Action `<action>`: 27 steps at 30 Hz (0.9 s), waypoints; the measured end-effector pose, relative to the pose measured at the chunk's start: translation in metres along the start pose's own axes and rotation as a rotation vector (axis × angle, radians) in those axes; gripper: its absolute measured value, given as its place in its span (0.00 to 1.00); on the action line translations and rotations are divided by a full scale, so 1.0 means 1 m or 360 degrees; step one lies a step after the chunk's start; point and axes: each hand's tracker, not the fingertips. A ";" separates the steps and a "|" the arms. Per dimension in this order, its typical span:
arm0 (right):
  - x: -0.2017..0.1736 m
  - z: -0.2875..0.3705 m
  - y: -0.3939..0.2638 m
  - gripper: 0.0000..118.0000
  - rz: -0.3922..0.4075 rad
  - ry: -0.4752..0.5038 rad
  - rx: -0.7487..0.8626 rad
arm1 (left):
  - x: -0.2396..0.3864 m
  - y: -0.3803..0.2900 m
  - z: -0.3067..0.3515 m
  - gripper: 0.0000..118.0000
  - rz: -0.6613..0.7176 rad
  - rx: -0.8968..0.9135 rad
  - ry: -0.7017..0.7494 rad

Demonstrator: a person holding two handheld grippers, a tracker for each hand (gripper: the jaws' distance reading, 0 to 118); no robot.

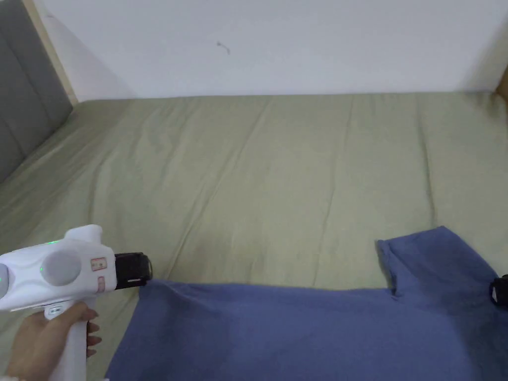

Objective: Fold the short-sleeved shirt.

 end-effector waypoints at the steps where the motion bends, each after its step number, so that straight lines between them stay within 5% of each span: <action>1: 0.000 -0.001 0.000 0.00 -0.0002 0.0002 -0.0004 | 0.004 0.002 -0.008 0.87 -0.0018 -0.0033 0.0002; 3: 0.000 -0.003 0.000 0.00 -0.0003 -0.0005 -0.0012 | 0.019 0.000 -0.025 0.78 -0.0082 -0.0137 0.0018; 5: -0.001 -0.004 -0.001 0.00 -0.0004 -0.0010 -0.0015 | 0.022 0.000 -0.045 0.45 -0.0009 -0.0271 -0.0043; 7: -0.002 -0.003 -0.003 0.00 -0.0013 -0.0010 -0.0015 | 0.032 -0.010 -0.045 0.38 -0.0092 -0.0232 0.0118; 9: -0.003 0.001 -0.005 0.00 -0.0023 -0.0010 -0.0008 | 0.042 -0.009 -0.035 0.02 -0.0222 -0.0201 0.0110; 18: -0.002 0.061 -0.015 0.00 -0.0072 0.0027 0.0097 | 0.032 -0.016 0.044 0.02 -0.0205 -0.0072 -0.0028; 27: 0.011 0.157 -0.100 0.00 -0.0088 0.0036 0.0178 | 0.008 -0.078 0.169 0.02 -0.0313 0.0129 -0.0086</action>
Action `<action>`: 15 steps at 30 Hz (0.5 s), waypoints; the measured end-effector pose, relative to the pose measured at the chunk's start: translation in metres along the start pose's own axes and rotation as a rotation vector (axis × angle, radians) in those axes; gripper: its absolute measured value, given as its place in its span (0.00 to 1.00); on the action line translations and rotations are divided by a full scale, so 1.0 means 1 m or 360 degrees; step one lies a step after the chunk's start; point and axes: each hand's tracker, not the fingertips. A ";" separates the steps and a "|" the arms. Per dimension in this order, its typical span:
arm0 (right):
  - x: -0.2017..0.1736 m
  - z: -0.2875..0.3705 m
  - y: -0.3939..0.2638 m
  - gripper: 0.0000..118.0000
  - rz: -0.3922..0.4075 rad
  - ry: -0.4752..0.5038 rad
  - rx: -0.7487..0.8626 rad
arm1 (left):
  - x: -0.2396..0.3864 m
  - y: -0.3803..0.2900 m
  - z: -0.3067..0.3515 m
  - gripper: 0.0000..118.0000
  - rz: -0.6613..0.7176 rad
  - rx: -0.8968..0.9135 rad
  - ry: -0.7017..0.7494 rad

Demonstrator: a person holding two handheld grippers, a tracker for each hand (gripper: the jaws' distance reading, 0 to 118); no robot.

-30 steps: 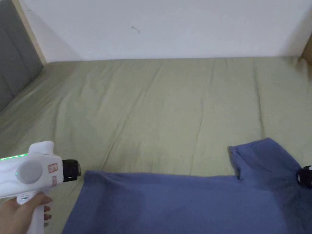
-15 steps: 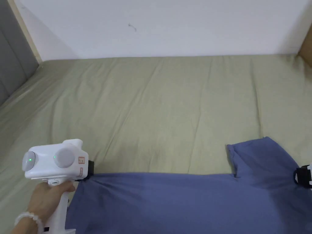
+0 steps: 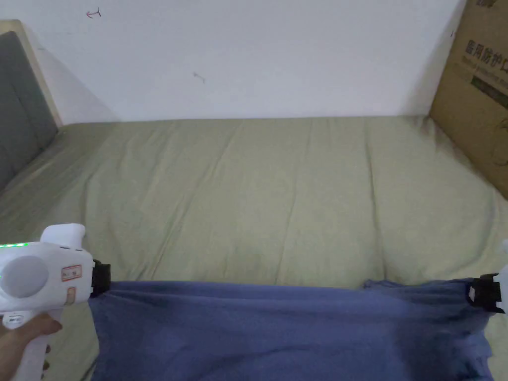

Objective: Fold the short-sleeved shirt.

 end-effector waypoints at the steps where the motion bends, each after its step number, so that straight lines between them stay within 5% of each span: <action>1: 0.003 0.016 -0.016 0.00 0.0003 0.0015 0.0006 | -0.003 -0.015 0.016 0.02 -0.0011 0.0009 -0.0018; 8: 0.014 0.068 -0.122 0.00 -0.0087 0.0086 -0.0108 | -0.018 -0.103 0.051 0.02 -0.0039 -0.0116 0.0047; 12: 0.008 0.055 -0.176 0.00 0.0039 -0.0020 -0.0286 | -0.020 -0.150 0.037 0.02 -0.0030 -0.0258 0.0070; 15: 0.008 0.040 -0.191 0.03 -0.0057 -0.0046 -0.0283 | -0.018 -0.174 0.024 0.11 -0.0087 -0.0302 0.0100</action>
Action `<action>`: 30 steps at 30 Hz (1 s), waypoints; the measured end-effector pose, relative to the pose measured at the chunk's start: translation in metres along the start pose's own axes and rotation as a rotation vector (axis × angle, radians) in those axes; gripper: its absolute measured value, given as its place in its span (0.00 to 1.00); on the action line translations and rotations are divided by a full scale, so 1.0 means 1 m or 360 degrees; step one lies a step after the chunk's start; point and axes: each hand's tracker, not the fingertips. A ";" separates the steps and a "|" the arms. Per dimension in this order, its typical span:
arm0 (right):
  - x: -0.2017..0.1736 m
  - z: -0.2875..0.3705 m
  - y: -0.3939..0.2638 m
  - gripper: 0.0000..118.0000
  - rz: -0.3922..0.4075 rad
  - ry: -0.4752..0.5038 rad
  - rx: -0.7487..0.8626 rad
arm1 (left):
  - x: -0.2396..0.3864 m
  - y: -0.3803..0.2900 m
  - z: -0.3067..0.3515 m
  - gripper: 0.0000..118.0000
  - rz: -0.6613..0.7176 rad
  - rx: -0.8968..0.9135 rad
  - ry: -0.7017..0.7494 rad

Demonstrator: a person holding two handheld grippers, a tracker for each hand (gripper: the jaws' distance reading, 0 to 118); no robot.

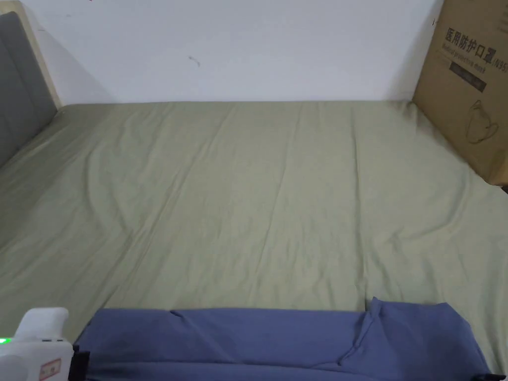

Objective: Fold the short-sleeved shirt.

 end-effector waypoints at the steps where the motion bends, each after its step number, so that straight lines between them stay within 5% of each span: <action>1: 0.006 -0.011 0.001 0.03 0.0009 -0.0006 0.0008 | -0.001 -0.004 -0.005 0.11 0.0025 0.0002 0.0015; 5: -0.009 0.008 0.011 0.62 0.0110 -0.0100 0.0075 | -0.010 -0.009 -0.002 0.75 0.0083 0.0008 0.0113; 8: -0.020 0.031 0.026 0.69 0.0153 -0.0070 0.0201 | -0.021 0.000 0.022 0.76 0.0208 0.0134 -0.0017; 11: -0.041 0.045 0.043 0.67 0.0215 -0.0040 0.0272 | -0.024 0.011 0.039 0.72 0.0279 0.0220 -0.0054; 12: -0.052 0.046 0.047 0.60 0.0255 0.0003 0.0304 | -0.019 0.010 0.049 0.63 0.0301 0.0251 -0.0072; 13: -0.063 0.046 0.049 0.45 0.0272 0.0019 0.0325 | -0.016 0.013 0.053 0.44 0.0262 0.0269 -0.0101; 14: -0.072 0.043 0.050 0.10 0.0278 0.0012 0.0335 | -0.014 0.014 0.054 0.06 0.0252 0.0270 -0.0120; 15: -0.083 0.038 0.049 0.02 0.0275 -0.0002 0.0349 | -0.012 0.013 0.052 0.00 0.0253 0.0265 -0.0117; 20: -0.133 0.013 0.042 0.02 0.0213 0.0177 0.0325 | -0.022 -0.003 0.041 0.00 0.0300 0.0232 -0.0105; 25: -0.175 0.000 0.047 0.02 0.0308 0.0245 0.0270 | -0.053 -0.013 0.032 0.00 0.0499 0.0252 -0.0259; 29: -0.195 -0.008 0.051 0.02 0.0338 0.0300 0.0227 | -0.073 -0.018 0.018 0.54 0.0753 0.0229 -0.0439; 30: -0.200 -0.009 0.051 0.02 0.0347 0.0307 0.0217 | -0.076 -0.018 0.012 0.60 0.0792 0.0216 -0.0488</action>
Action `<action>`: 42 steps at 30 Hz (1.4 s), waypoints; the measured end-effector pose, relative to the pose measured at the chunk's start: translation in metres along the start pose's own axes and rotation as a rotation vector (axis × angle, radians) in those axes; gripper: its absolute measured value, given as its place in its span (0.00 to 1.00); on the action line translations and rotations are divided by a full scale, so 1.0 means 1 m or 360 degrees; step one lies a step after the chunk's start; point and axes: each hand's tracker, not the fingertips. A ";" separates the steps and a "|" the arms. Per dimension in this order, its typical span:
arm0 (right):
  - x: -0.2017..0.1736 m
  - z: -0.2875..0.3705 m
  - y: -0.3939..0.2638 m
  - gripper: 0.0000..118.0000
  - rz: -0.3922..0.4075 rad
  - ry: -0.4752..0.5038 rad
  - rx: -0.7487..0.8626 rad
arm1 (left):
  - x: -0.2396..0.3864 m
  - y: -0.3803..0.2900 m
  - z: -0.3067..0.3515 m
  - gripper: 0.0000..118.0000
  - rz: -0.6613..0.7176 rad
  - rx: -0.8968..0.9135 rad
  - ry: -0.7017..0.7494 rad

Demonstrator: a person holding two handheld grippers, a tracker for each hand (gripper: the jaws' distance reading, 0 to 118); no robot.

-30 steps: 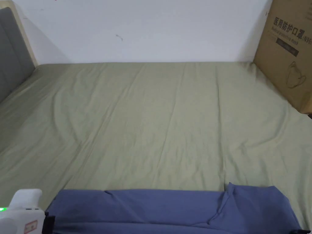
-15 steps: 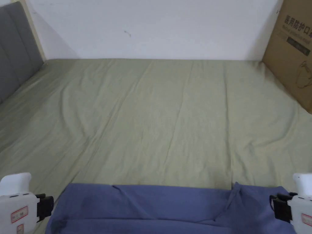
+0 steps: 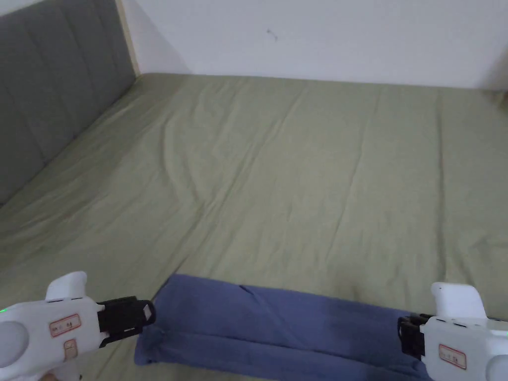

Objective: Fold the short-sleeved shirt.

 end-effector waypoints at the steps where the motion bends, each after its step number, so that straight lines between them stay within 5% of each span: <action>1: -0.004 -0.002 0.001 0.02 0.0013 0.0008 -0.0016 | -0.003 0.000 -0.006 0.60 0.0010 -0.0036 -0.0009; 2: -0.009 -0.003 0.002 0.02 0.0040 -0.0002 -0.0034 | -0.005 0.001 -0.010 0.79 0.0020 -0.0054 -0.0011; 4: -0.021 0.000 0.003 0.02 0.0151 -0.0058 -0.0022 | -0.009 0.002 -0.022 0.89 0.0031 -0.0088 -0.0077; 12: -0.038 -0.009 0.015 0.02 0.0104 0.0010 -0.0025 | -0.040 0.016 -0.066 0.89 0.0358 -0.0216 -0.0406; 13: -0.041 -0.009 0.015 0.02 0.0117 0.0007 -0.0033 | -0.046 0.015 -0.068 0.85 0.0425 -0.0211 -0.0501; 14: -0.042 -0.009 0.015 0.02 0.0129 0.0006 -0.0035 | -0.051 0.014 -0.070 0.62 0.0481 -0.0234 -0.0555; 15: -0.043 -0.009 0.014 0.02 0.0138 0.0009 -0.0034 | -0.056 0.010 -0.074 0.20 0.0530 -0.0236 -0.0510; 16: -0.043 -0.010 0.014 0.02 0.0145 0.0013 -0.0039 | -0.057 0.006 -0.083 0.04 0.0570 -0.0281 -0.0450; 19: -0.043 -0.010 0.010 0.02 0.0139 0.0015 -0.0055 | -0.067 0.002 -0.104 0.04 0.0674 -0.0289 -0.0614; 25: -0.028 -0.008 0.002 0.03 0.0085 0.0003 -0.0080 | -0.058 0.009 -0.083 0.04 0.0457 -0.0240 -0.0439; 35: 0.004 0.004 -0.008 0.02 -0.0079 -0.0001 -0.0041 | 0.084 0.045 -0.004 0.04 -0.0130 -0.0085 -0.0582; 42: 0.038 0.023 -0.019 0.02 -0.0225 -0.0030 0.0055 | 0.199 0.002 -0.034 0.04 -0.0407 -0.0244 -0.0785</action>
